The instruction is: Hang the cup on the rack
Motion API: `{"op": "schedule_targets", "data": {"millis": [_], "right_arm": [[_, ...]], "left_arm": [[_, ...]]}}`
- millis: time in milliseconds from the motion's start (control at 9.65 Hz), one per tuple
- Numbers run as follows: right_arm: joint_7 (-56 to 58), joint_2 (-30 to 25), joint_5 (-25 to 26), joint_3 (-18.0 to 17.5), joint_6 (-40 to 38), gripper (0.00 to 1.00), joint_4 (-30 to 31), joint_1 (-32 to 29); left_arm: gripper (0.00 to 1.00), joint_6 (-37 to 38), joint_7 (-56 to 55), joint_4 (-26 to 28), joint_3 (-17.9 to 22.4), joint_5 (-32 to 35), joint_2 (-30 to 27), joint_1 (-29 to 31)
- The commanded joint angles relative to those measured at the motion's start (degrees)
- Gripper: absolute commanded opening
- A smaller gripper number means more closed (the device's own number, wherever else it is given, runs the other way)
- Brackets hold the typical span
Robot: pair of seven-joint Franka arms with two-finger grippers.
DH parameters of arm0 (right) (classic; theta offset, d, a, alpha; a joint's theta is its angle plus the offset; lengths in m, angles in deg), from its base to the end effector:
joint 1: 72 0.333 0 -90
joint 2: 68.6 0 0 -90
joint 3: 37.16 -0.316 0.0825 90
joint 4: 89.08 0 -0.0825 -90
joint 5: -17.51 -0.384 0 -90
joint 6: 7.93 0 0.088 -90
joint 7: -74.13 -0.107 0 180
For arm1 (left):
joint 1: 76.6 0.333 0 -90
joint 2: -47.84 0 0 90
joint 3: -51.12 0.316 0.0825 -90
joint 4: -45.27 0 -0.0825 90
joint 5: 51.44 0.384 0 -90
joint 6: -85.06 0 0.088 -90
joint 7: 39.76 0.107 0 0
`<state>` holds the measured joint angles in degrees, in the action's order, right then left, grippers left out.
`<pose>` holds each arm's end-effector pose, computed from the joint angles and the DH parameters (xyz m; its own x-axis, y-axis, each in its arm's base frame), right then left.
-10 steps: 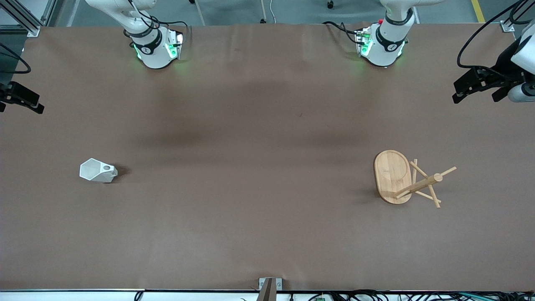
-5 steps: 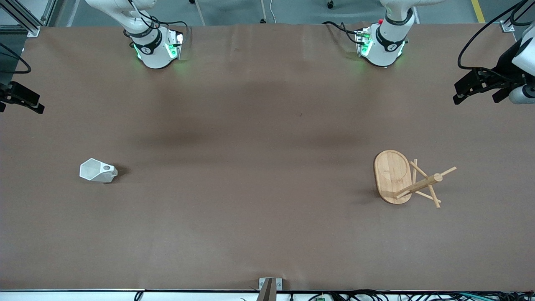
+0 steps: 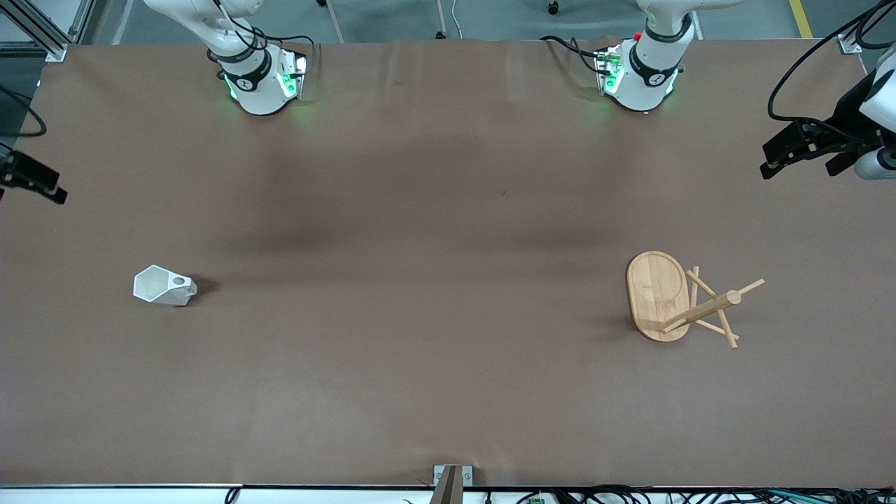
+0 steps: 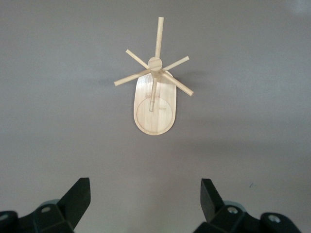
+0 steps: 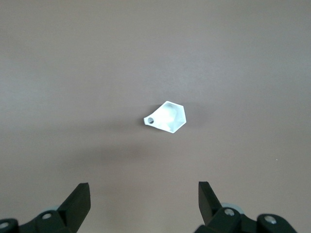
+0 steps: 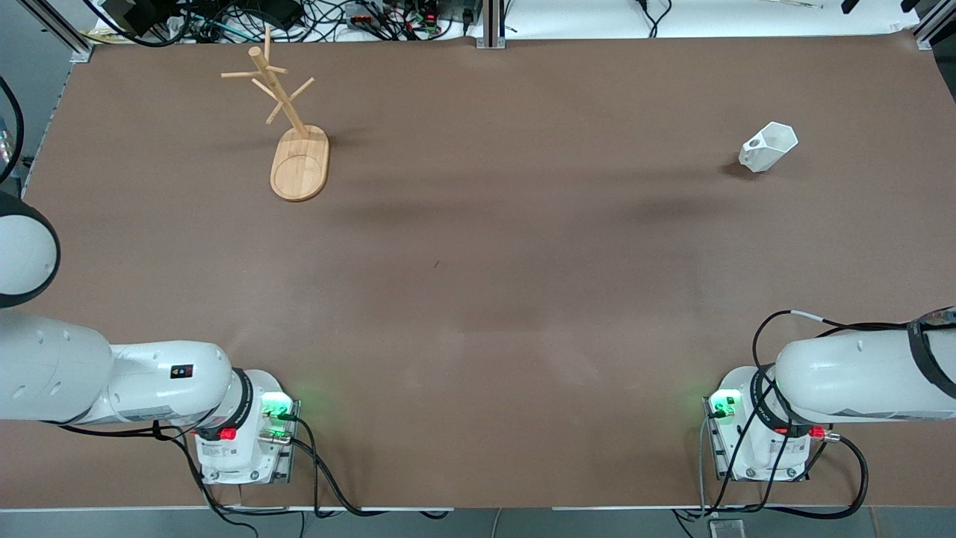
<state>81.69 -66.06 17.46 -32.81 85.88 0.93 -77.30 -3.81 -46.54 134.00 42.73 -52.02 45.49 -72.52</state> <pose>0.5661 -0.0952 0.6054 0.9991 -0.0363 0.0216 -0.0365 -0.9993 0.0054 0.5385 -0.0436 0.6554 0.9982 0.0428 0.0422 0.0425 -0.9991 0.0092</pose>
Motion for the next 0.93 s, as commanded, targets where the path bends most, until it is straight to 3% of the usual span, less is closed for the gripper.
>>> {"op": "schedule_targets", "data": {"millis": [0,415,829], "right_arm": [[5.34,4.91,-2.24,-0.31,7.13,0.98,2.96,-4.09],[9.93,14.05,-2.24,-0.31,23.48,0.98,10.26,-7.01],[11.69,14.6,-2.32,-0.39,45.08,0.98,27.54,-7.45]], "left_arm": [[1.0,-0.6,-0.07,0.38,-0.13,0.67,1.47,-0.04],[1.0,-0.6,0.54,0.38,-0.13,0.58,1.47,0.05],[1.0,-0.51,0.72,0.38,-0.22,0.76,1.38,-0.13]]}}
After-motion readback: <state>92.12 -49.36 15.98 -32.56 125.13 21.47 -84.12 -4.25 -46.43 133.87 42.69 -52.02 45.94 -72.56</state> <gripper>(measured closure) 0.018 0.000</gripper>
